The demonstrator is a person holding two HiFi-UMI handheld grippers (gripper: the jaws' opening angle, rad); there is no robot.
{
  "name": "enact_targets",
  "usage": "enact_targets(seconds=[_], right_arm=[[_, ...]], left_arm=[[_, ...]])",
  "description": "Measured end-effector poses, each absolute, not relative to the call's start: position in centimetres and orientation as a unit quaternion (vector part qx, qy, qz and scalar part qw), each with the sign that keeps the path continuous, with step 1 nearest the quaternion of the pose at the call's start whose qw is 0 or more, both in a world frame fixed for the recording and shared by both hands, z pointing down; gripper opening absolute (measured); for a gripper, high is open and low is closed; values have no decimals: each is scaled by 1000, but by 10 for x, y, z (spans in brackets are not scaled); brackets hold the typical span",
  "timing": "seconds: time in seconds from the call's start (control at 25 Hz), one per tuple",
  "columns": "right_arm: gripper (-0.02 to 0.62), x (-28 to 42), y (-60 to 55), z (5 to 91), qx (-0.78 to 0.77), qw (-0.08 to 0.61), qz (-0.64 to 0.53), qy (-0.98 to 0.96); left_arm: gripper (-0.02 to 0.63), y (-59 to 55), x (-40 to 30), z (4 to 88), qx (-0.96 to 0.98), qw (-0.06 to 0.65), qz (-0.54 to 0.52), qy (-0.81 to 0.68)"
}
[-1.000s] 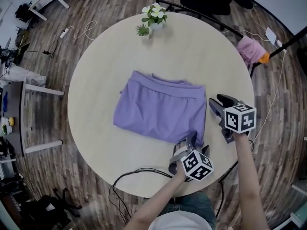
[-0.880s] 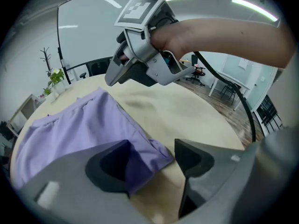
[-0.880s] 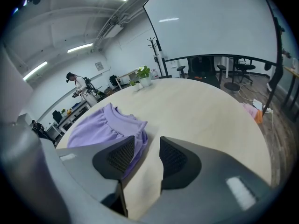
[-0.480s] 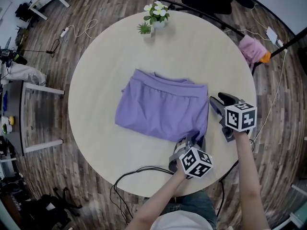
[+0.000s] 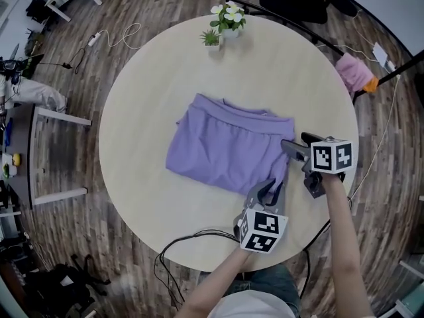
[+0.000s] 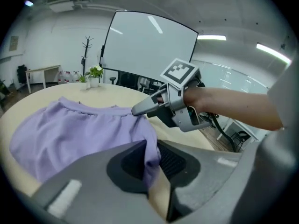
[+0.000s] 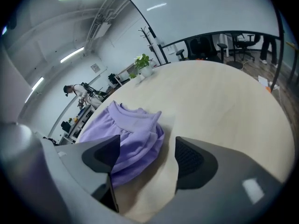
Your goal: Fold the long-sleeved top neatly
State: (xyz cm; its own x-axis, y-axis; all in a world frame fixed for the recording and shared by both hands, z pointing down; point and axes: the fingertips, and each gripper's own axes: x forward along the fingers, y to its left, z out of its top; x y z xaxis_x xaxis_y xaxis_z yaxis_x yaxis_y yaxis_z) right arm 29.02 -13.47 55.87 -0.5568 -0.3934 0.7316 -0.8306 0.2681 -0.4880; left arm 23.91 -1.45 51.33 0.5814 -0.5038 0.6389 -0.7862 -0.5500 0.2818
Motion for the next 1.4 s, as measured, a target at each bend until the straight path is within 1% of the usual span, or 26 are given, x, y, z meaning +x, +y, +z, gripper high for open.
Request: enact_targets(seconds=[0.2, 0.36, 0.44, 0.56, 0.72, 0.76, 0.84, 1.08, 1.24, 1.4], right_arm=[[392, 278, -129, 569, 385, 226, 510, -735], [349, 273, -134, 571, 379, 203, 546, -719], [277, 268, -134, 570, 369, 191, 561, -716], [231, 262, -135, 570, 368, 178, 570, -712], [138, 257, -136, 560, 377, 158, 567, -715], [129, 256, -137, 555, 381, 153, 563, -718], [126, 257, -138, 543, 393, 153, 544, -726], [115, 241, -144, 509, 423, 190, 480, -745], [114, 218, -155, 488, 430, 185, 474, -746], [114, 191, -168, 472, 437, 176, 470, -747]], left_arm=[[60, -17, 225, 501, 837, 310, 198, -406], [60, -18, 222, 497, 839, 314, 188, -403], [60, -17, 221, 496, 840, 314, 187, -400], [60, -16, 221, 494, 843, 316, 186, -394], [62, -15, 215, 489, 844, 322, 183, -387], [62, -15, 213, 487, 845, 323, 181, -386], [62, -15, 209, 480, 847, 321, 176, -384], [63, -20, 189, 454, 859, 291, 170, -385], [63, -29, 165, 437, 864, 273, 163, -391], [65, -42, 136, 422, 865, 273, 146, -395]])
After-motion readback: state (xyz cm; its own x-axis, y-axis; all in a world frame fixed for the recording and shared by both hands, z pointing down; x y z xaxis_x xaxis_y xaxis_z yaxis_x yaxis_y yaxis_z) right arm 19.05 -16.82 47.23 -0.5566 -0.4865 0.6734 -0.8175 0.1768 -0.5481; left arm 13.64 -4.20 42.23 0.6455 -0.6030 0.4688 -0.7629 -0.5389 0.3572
